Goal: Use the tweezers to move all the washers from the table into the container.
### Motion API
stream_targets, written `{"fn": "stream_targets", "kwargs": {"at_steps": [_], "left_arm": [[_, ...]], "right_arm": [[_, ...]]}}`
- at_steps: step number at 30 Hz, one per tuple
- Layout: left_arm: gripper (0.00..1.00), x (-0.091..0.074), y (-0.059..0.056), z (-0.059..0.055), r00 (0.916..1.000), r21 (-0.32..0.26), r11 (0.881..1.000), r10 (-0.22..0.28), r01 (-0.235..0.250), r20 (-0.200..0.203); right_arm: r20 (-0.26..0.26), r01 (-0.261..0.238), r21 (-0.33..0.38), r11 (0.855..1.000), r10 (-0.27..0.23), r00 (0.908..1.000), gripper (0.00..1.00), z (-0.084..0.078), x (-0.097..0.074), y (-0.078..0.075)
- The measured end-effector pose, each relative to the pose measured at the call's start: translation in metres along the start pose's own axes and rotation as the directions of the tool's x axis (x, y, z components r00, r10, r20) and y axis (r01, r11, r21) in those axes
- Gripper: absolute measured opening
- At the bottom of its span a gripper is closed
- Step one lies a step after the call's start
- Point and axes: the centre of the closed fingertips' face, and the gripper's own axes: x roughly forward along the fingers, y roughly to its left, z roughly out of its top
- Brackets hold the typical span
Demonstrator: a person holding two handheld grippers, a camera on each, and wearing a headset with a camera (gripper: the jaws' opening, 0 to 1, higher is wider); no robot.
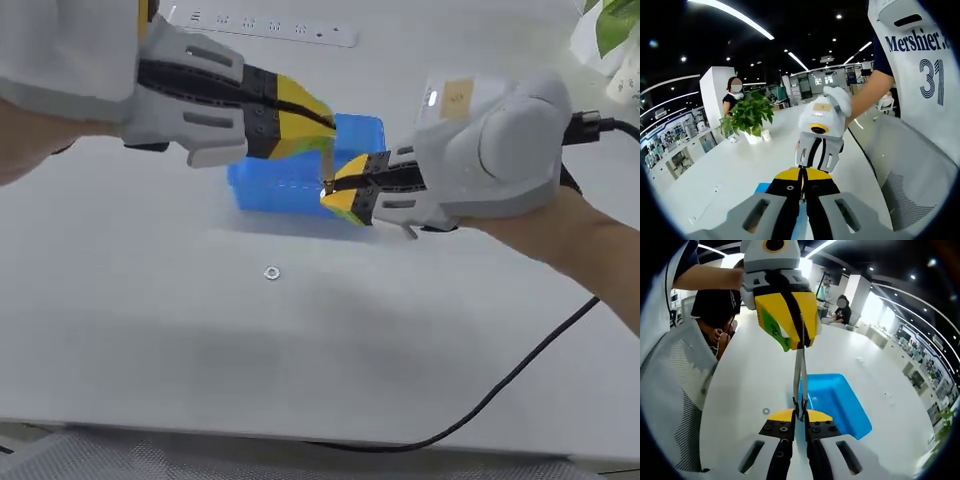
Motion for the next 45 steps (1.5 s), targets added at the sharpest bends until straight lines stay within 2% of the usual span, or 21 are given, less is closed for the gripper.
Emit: {"fn": "stream_targets", "kwargs": {"at_steps": [8,13,17,23,25,30,32,42,45], "left_arm": [[0.04,0.003,0.016,-0.001,0.9999,0.039,0.999,0.005,-0.005,-0.015],[0.04,0.009,0.026,-0.005,0.9995,0.063,0.998,0.016,-0.015,-0.027],[0.04,0.016,0.033,-0.011,0.9991,0.065,0.998,0.029,-0.026,-0.032],[0.04,0.021,0.043,-0.022,0.9986,0.037,0.999,0.041,-0.04,-0.033],[0.04,0.022,0.048,-0.028,0.9982,0.023,0.999,0.045,-0.044,-0.039],[0.04,0.026,0.052,-0.042,0.9982,-0.01,0.999,0.042,-0.043,-0.043],[0.04,0.029,0.058,-0.051,0.9981,-0.025,0.999,0.047,-0.048,-0.039],[0.04,0.035,0.067,-0.063,0.9982,-0.058,0.997,0.053,-0.055,-0.029],[0.04,0.036,0.068,-0.068,0.9971,-0.051,0.997,0.057,-0.059,-0.051]], "right_arm": [[0.008,0.038,0.0,0.999,-0.038,0.9992,0.08,0.003,0.006,-0.019],[-0.01,0.087,-0.005,0.996,-0.087,0.9962,0.09,-0.002,0.011,-0.034],[-0.015,0.102,0.011,0.995,-0.102,0.9946,0.09,-0.007,0.015,-0.042],[-0.023,0.115,0.068,0.991,-0.114,0.9933,0.08,-0.019,0.022,-0.051],[-0.027,0.106,0.085,0.991,-0.104,0.9942,0.08,-0.026,0.03,-0.056],[-0.051,0.095,0.101,0.99,-0.09,0.9946,0.08,-0.036,0.039,-0.054],[-0.055,0.096,0.109,0.989,-0.091,0.9943,0.08,-0.038,0.04,-0.054],[-0.072,0.103,0.168,0.981,-0.092,0.9932,0.08,-0.045,0.043,-0.06],[-0.067,0.105,0.181,0.978,-0.094,0.9933,0.08,-0.043,0.044,-0.061]]}}
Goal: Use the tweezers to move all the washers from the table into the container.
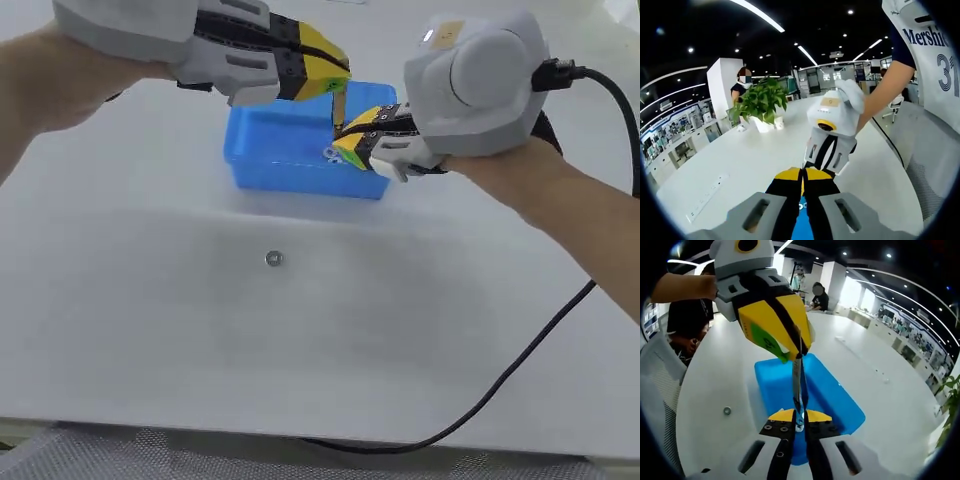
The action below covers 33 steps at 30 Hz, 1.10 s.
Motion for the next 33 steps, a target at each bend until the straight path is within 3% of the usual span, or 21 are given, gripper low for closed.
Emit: {"fn": "stream_targets", "kwargs": {"at_steps": [5,13,22,25,27,28,31,33], "left_arm": [[0.04,-0.001,-0.003,0.001,1.0,0.004,1.0,0.002,-0.002,-0.007],[0.04,-0.005,0.001,0.006,0.9988,0.018,0.999,0.043,-0.043,-0.023],[0.04,-0.028,-0.012,0.027,0.9988,0.031,0.998,0.049,-0.048,-0.001],[0.04,-0.04,-0.024,0.034,0.9993,0.04,0.999,0.032,-0.033,0.017],[0.04,-0.047,-0.03,0.034,0.9992,0.045,0.998,0.038,-0.039,0.013],[0.04,-0.05,-0.032,0.033,0.9992,0.047,0.998,0.04,-0.04,0.006],[0.04,-0.057,-0.039,0.029,0.9989,0.037,0.998,0.047,-0.047,-0.005],[0.04,-0.063,-0.044,0.033,0.9978,0.017,0.998,0.061,-0.061,0.028]], "right_arm": [[-0.004,0.007,0.004,1.0,-0.007,1.0,0.09,-0.001,-0.002,0.001],[-0.013,0.031,-0.013,0.999,-0.031,0.9994,0.11,0.0,-0.008,0.003],[0.003,0.07,-0.01,0.998,-0.07,0.9975,0.11,0.011,-0.024,0.008],[0.023,0.081,-0.018,0.997,-0.08,0.9965,0.11,0.018,-0.03,0.014],[0.068,0.104,-0.083,0.991,-0.099,0.9928,0.11,0.027,-0.035,0.022],[0.064,0.104,-0.101,0.989,-0.098,0.9932,0.11,0.027,-0.036,0.03],[0.074,0.081,-0.128,0.989,-0.071,0.9947,0.11,0.028,-0.038,0.048],[0.074,0.064,-0.133,0.989,-0.055,0.9957,0.11,0.029,-0.038,0.059]]}}
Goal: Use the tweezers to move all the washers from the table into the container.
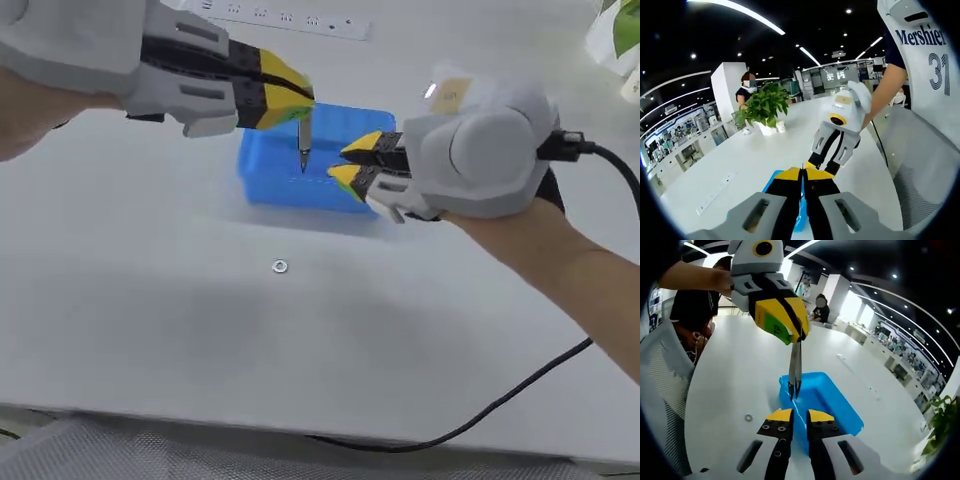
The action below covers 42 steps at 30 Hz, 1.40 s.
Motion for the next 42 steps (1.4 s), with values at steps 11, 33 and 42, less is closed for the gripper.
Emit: {"fn": "stream_targets", "kwargs": {"at_steps": [11,33,42], "left_arm": [[0.04,-0.014,-0.033,-0.004,1.0,-0.055,0.998,-0.004,0.004,0.005],[0.04,-0.008,-0.076,-0.034,0.9952,-0.108,0.992,-0.076,0.069,-0.061],[0.04,-0.007,-0.075,-0.042,0.9967,-0.115,0.992,-0.054,0.047,-0.061]], "right_arm": [[0.027,-0.067,0.013,0.998,0.066,0.9974,0.11,0.005,-0.001,0.034],[-0.016,-0.175,0.04,0.984,0.176,0.9842,0.12,-0.02,0.009,0.077],[-0.027,-0.203,0.062,0.977,0.205,0.9784,0.12,-0.028,0.014,0.085]]}}
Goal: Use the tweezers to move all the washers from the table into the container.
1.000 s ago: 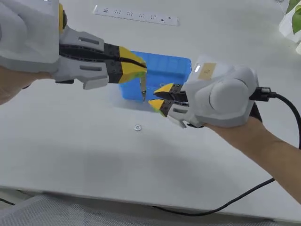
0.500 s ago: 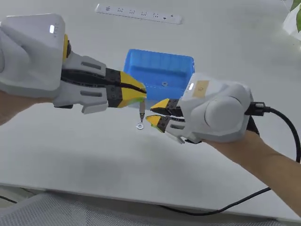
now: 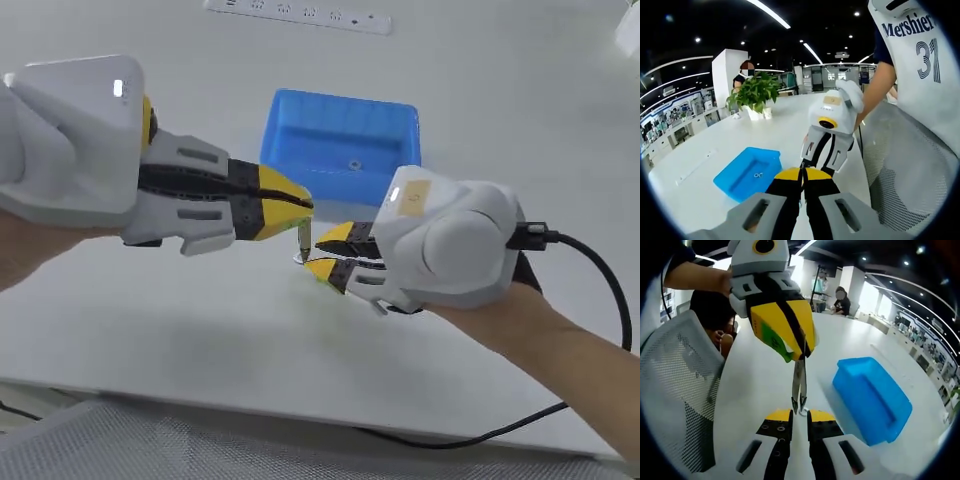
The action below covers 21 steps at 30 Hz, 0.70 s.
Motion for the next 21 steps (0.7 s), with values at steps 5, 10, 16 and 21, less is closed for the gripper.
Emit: {"fn": "stream_targets", "kwargs": {"at_steps": [5,10,16,21], "left_arm": [[0.04,0.0014,0.0038,-0.0046,0.9999,-0.013,1.0,0.01,-0.01,-0.002],[0.04,0.0026,0.0085,-0.004,0.9998,-0.012,1.0,0.02,-0.02,0.002],[0.04,0.0038,0.01,-0.0049,0.9999,-0.019,1.0,0.015,-0.015,0.003],[0.04,0.0036,0.0088,-0.0049,0.9999,-0.02,1.0,0.01,-0.01,0.003]], "right_arm": [[-0.003,-0.008,0.001,1.0,0.008,1.0,0.12,-0.0021,0.0024,-0.0006],[-0.012,-0.015,0.007,1.0,0.015,0.9998,0.12,-0.0047,0.0045,-0.0015],[-0.012,-0.02,0.011,1.0,0.02,0.9997,0.12,-0.0052,0.0062,-0.0022],[-0.011,-0.02,0.013,1.0,0.02,0.9997,0.12,-0.0045,0.0074,-0.0035]]}}
